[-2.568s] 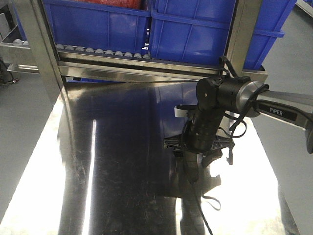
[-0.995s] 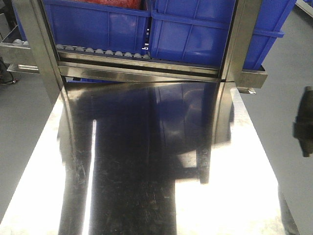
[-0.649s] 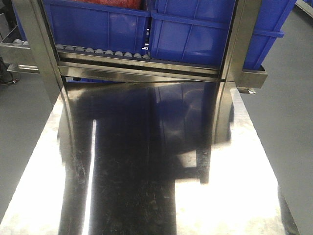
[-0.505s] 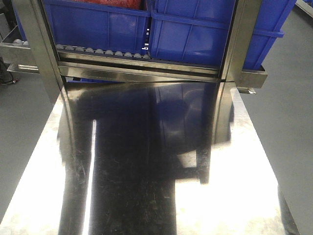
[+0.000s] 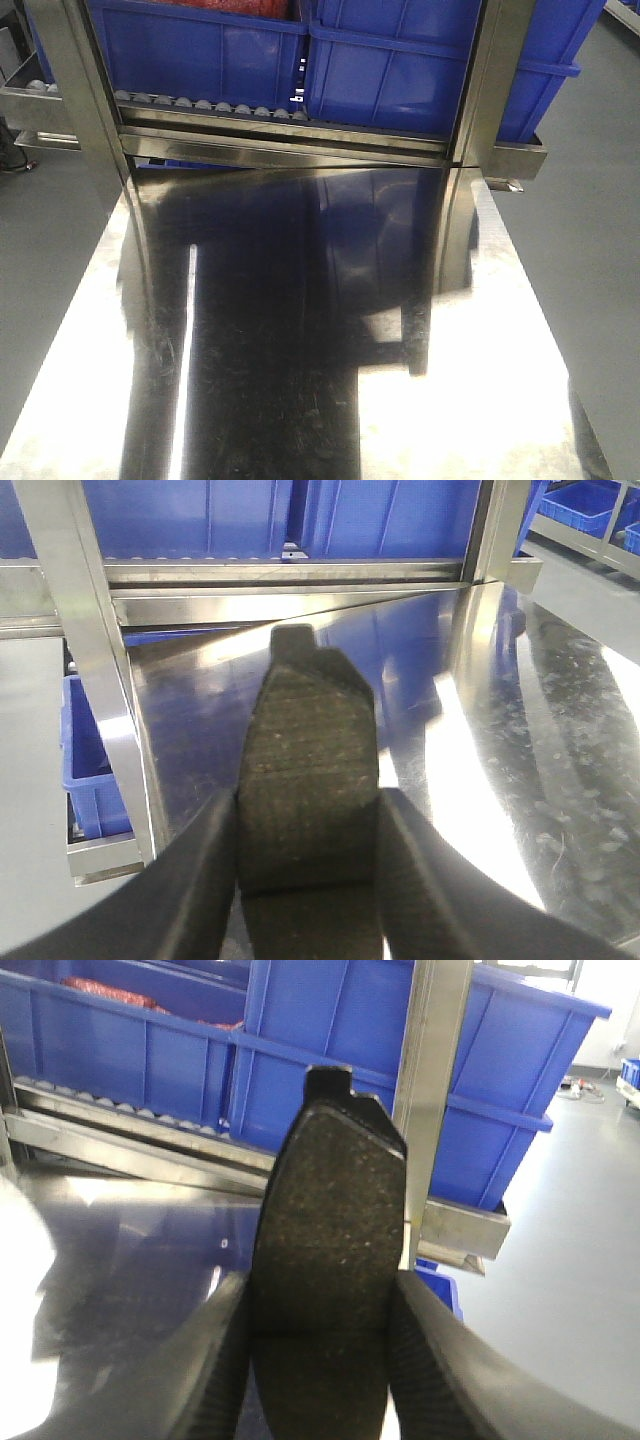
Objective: Move and align brake pads A on conveyor
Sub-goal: 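Back away from the steel table and turn the base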
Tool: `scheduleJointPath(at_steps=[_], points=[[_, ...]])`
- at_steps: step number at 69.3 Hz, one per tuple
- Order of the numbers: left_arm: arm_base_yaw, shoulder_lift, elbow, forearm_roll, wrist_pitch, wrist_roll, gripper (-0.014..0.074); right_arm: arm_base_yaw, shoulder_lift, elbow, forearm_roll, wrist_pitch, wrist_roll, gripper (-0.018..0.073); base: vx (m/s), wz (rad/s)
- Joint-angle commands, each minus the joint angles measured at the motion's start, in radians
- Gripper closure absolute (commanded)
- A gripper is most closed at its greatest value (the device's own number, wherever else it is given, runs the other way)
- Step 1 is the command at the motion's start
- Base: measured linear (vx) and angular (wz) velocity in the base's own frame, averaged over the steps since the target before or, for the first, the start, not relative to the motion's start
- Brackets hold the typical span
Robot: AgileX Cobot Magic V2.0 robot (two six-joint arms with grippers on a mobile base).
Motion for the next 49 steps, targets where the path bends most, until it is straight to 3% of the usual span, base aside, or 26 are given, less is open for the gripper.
scheduleJointPath(at_steps=[1,49], points=[[-0.003,0.014,-0.026,0.007,-0.097,0.0,0.0602,0.001,0.007,-0.031,0.004,-0.106,-0.01,0.0561,0.0,0.0],[-0.003,0.014,-0.026,0.008,-0.095,0.0,0.0602,0.001,0.007,-0.031,0.004,-0.105,-0.01,0.0561,-0.01,0.04]])
